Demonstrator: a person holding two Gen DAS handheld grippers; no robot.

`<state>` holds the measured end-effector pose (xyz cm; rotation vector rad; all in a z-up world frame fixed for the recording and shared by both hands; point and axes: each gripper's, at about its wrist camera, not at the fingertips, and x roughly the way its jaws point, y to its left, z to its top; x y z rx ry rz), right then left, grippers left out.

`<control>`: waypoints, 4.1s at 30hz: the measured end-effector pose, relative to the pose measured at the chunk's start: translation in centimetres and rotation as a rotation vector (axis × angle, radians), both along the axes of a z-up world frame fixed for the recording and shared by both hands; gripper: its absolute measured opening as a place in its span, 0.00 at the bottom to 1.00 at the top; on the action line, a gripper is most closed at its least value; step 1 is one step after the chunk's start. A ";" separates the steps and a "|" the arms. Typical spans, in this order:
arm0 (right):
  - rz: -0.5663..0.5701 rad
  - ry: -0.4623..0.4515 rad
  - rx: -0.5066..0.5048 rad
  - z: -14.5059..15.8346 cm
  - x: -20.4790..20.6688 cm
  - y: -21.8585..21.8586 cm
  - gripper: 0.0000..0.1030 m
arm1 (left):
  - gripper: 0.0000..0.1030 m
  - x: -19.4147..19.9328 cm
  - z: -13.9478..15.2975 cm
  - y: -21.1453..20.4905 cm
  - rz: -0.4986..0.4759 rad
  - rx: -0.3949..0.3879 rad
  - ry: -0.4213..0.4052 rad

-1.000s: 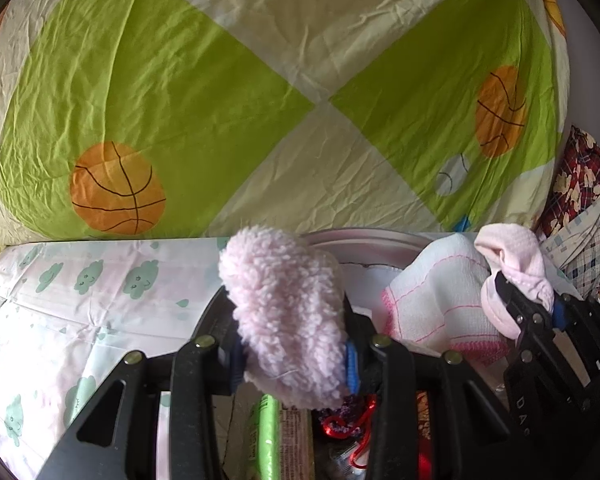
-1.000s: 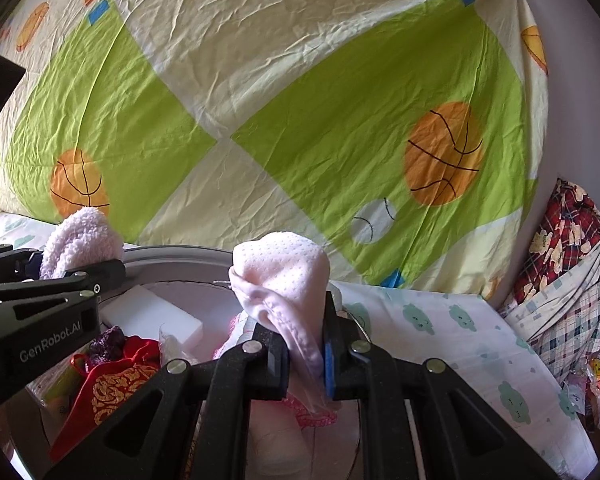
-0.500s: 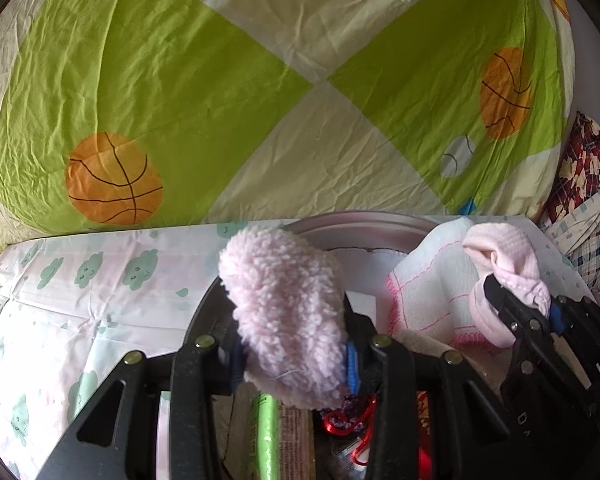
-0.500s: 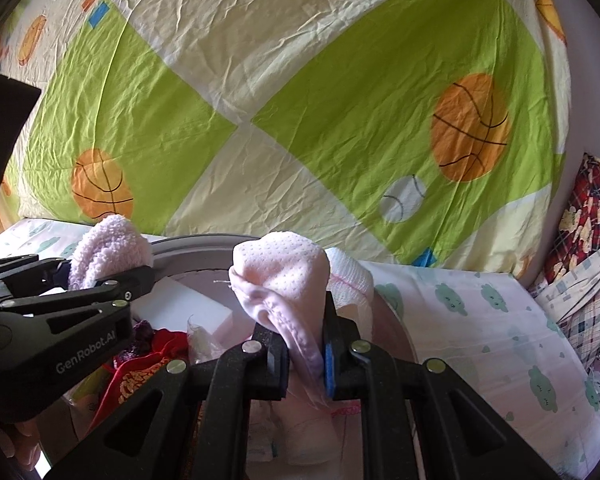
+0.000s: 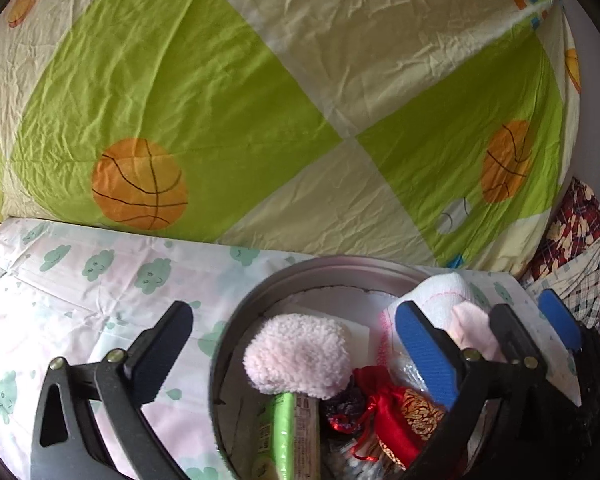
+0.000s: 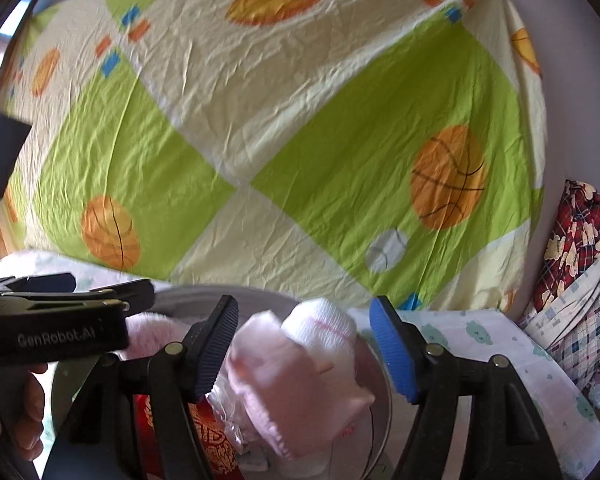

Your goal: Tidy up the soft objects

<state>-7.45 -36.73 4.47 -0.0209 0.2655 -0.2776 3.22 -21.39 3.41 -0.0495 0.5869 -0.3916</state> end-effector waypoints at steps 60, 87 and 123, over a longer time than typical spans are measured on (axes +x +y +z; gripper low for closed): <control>-0.169 -0.233 0.025 -0.4 -8.4 6.3 0.83 | 1.00 -7.9 -1.2 7.0 0.144 0.095 -0.271; -0.166 -0.256 -0.022 -0.3 -9.0 7.1 0.87 | 1.00 -9.2 -1.6 7.1 0.140 0.133 -0.282; -0.170 -0.254 -0.031 -0.3 -9.0 7.1 0.87 | 1.00 -8.6 -2.1 6.8 0.166 0.156 -0.241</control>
